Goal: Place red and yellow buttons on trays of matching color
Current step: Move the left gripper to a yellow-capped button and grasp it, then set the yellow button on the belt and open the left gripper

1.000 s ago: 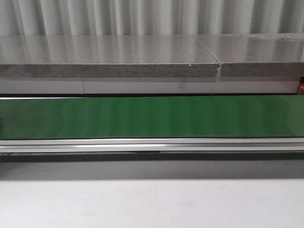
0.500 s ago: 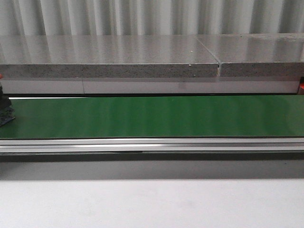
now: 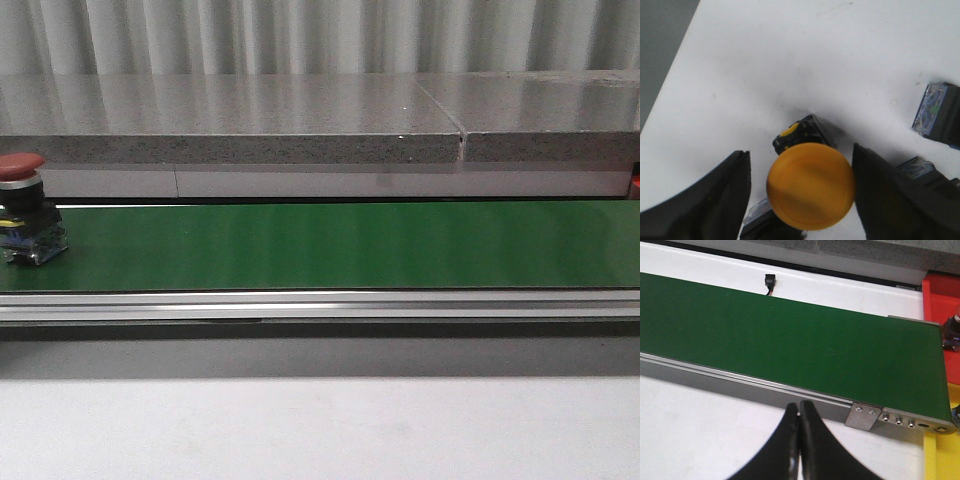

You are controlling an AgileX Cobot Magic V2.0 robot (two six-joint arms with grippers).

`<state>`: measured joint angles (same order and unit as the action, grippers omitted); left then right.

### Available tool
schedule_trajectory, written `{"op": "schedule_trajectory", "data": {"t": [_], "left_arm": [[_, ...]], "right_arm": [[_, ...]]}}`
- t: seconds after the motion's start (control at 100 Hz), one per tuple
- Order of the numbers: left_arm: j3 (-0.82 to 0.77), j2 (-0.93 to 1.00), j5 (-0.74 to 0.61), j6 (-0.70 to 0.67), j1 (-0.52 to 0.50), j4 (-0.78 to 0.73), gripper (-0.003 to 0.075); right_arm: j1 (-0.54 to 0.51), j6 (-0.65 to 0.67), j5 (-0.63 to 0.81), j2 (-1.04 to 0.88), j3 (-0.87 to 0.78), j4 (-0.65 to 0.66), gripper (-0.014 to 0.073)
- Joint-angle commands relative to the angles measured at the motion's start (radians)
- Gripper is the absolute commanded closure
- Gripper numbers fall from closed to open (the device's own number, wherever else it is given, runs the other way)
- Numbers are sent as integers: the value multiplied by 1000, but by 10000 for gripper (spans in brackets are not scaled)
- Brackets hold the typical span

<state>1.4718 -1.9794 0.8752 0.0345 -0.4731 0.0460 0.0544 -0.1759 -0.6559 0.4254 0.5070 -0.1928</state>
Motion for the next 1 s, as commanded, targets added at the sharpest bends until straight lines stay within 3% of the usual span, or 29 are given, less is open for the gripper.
{"op": "schedule_trajectory", "data": {"t": [0.0,0.33,0.74,0.99], "left_arm": [[34,50,-29,-15,-4,5,351],[34,56,-45,-15,-4,5,538],[29,252,-24,12,5,-3,544],[-54,422,-41,20,48,-7,544]], "right_arm": [[-1,-7,65,2,24,2,659],[-1,-7,65,2,24,2,659],[-1,-7,65,2,24,2,659],[-1,-7,65,2,24,2,659]]}}
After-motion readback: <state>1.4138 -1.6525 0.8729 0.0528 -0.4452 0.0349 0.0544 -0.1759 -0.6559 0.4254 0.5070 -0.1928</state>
